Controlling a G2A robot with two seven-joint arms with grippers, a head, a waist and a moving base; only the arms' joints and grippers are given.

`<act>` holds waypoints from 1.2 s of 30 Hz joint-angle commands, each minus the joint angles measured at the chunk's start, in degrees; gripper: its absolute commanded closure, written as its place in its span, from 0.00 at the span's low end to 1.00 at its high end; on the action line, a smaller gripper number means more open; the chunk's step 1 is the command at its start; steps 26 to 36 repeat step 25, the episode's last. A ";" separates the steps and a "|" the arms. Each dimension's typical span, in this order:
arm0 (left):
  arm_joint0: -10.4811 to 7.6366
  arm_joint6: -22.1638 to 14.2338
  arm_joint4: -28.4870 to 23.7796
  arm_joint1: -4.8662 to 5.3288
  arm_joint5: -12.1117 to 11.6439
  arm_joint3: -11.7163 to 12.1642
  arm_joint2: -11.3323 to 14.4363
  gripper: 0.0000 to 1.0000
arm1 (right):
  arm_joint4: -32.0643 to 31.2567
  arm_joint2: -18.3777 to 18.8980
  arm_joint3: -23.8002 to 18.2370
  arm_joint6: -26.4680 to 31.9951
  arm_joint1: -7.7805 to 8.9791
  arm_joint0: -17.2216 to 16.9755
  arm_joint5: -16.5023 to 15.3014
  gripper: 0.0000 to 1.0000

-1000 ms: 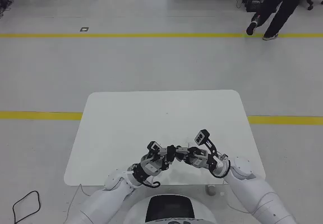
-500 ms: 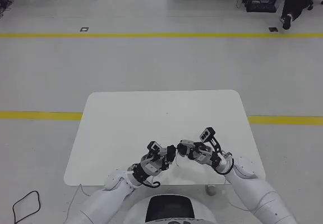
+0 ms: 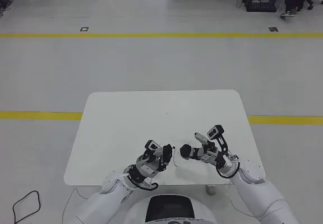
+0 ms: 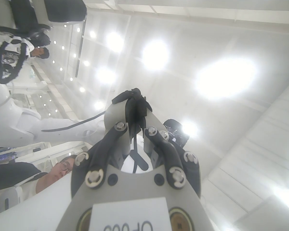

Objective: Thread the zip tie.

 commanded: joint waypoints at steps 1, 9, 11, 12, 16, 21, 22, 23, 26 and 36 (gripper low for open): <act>1.23 0.19 0.94 0.32 -0.07 -1.85 -0.95 1.00 | -0.39 0.73 -1.56 0.06 0.17 -1.07 -0.32 0.00; 4.04 1.04 2.16 0.94 0.44 -4.79 -2.72 1.00 | -1.88 1.06 -3.49 0.88 0.41 -2.20 0.01 0.00; 4.04 1.04 2.16 0.94 0.44 -4.79 -2.72 1.00 | -1.88 1.06 -3.49 0.88 0.41 -2.20 0.01 0.00; 4.04 1.04 2.16 0.94 0.44 -4.79 -2.72 1.00 | -1.88 1.06 -3.49 0.88 0.41 -2.20 0.01 0.00; 4.04 1.04 2.16 0.94 0.44 -4.79 -2.72 1.00 | -1.88 1.06 -3.49 0.88 0.41 -2.20 0.01 0.00; 4.04 1.04 2.16 0.94 0.44 -4.79 -2.72 1.00 | -1.88 1.06 -3.49 0.88 0.41 -2.20 0.01 0.00; 4.04 1.04 2.16 0.94 0.44 -4.79 -2.72 1.00 | -1.88 1.06 -3.49 0.88 0.41 -2.20 0.01 0.00; 4.04 1.04 2.16 0.94 0.44 -4.79 -2.72 1.00 | -1.88 1.06 -3.49 0.88 0.41 -2.20 0.01 0.00; 4.04 1.04 2.16 0.94 0.44 -4.79 -2.72 1.00 | -1.88 1.06 -3.49 0.88 0.41 -2.20 0.01 0.00; 4.04 1.04 2.16 0.94 0.44 -4.79 -2.72 1.00 | -1.88 1.06 -3.49 0.88 0.41 -2.20 0.01 0.00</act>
